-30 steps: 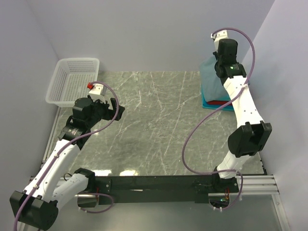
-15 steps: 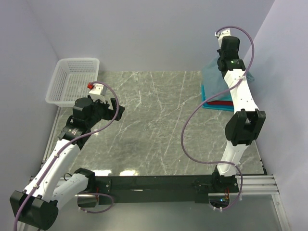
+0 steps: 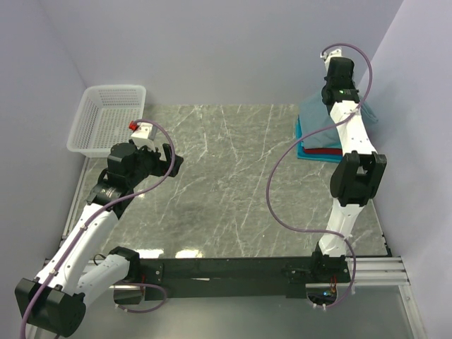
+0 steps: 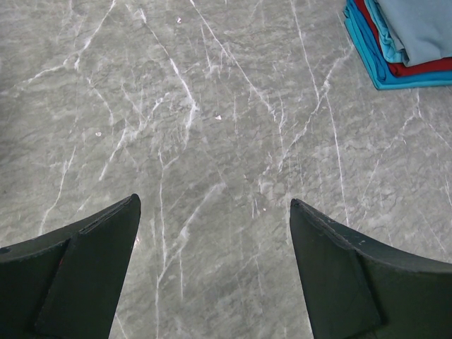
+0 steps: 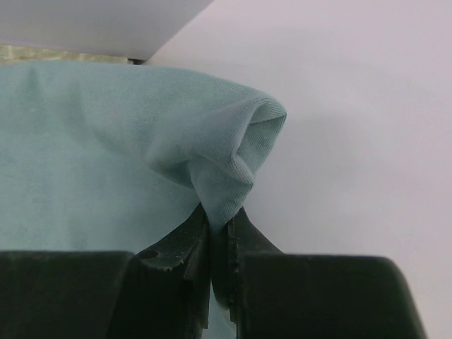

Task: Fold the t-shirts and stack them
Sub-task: Neatly place the folded tshirt to the corner

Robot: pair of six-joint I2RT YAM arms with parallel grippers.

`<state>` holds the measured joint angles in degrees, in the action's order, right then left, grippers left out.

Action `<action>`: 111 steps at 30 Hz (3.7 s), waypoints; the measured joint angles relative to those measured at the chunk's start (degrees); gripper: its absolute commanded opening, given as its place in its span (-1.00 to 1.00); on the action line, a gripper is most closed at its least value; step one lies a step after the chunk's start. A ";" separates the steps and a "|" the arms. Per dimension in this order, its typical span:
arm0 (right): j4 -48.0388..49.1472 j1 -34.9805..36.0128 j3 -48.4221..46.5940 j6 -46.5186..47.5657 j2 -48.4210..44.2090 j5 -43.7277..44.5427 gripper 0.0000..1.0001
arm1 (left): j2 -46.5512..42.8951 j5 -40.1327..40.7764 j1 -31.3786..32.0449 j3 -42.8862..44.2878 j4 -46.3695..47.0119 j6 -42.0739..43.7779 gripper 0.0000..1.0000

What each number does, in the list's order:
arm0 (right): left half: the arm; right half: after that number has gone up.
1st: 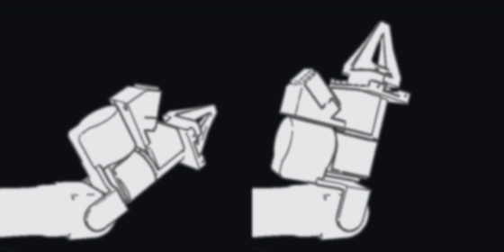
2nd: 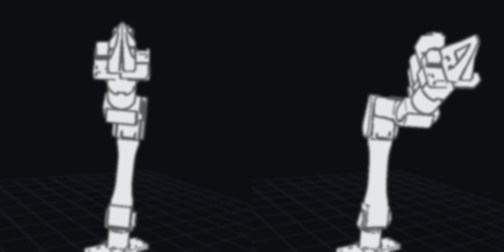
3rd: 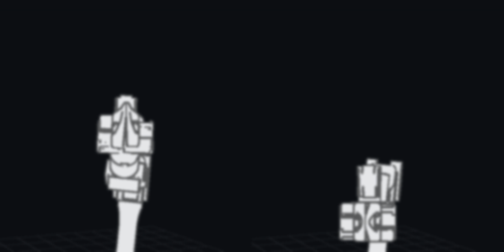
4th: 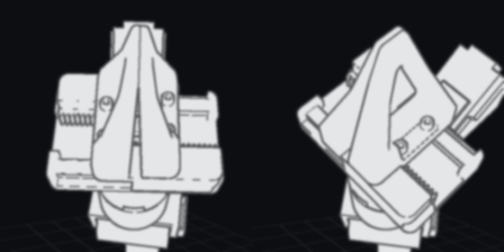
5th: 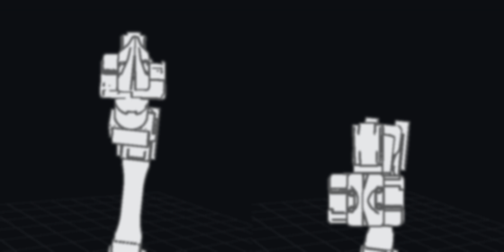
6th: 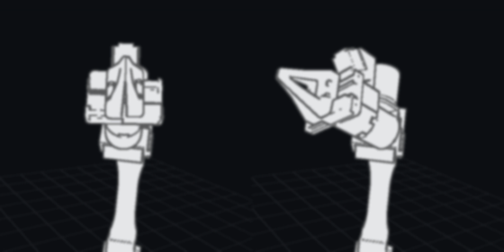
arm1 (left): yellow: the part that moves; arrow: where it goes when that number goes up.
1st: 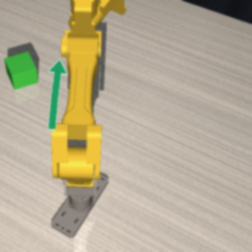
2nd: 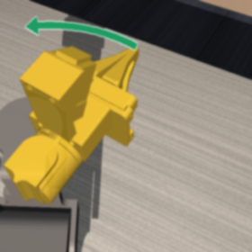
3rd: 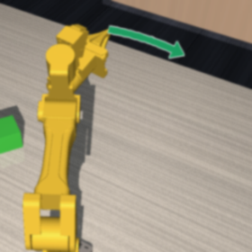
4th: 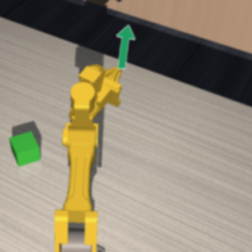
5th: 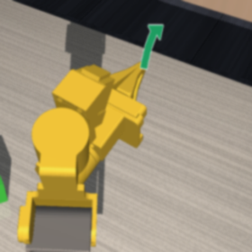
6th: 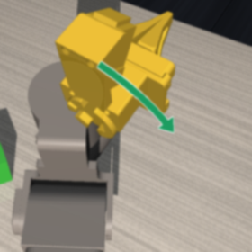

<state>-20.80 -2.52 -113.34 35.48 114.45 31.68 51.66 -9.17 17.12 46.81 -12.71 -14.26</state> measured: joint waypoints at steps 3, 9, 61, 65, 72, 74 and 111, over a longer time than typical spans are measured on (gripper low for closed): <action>0.48 -0.15 0.00 0.50 0.22 0.42 -1.00 | 0.09 0.00 0.00 0.00 0.00 0.00 0.83; 1.36 -0.26 0.00 1.46 0.37 0.76 -1.00 | 0.35 0.00 0.00 0.00 0.00 0.00 0.83; 12.50 0.92 23.10 -7.72 -2.82 -2.32 -0.45 | -0.70 3.10 0.00 -2.56 2.21 0.07 0.88; 15.96 0.35 16.06 -1.84 7.63 3.58 -0.46 | 0.55 4.11 0.15 -2.56 2.16 0.09 0.88; 22.18 -2.23 6.05 4.02 14.40 7.39 -0.50 | 3.04 5.44 0.22 -2.56 1.99 0.31 0.87; 23.39 -3.17 4.17 5.03 15.02 7.93 -0.52 | 3.37 5.75 0.22 -2.56 1.99 0.31 0.87; 22.73 -10.27 -11.08 12.79 32.48 5.51 -0.59 | 6.27 5.99 0.22 -2.56 1.92 0.24 0.86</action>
<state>1.93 -12.80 -124.42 48.27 146.93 37.19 57.93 -3.18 17.34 44.25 -10.79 -14.02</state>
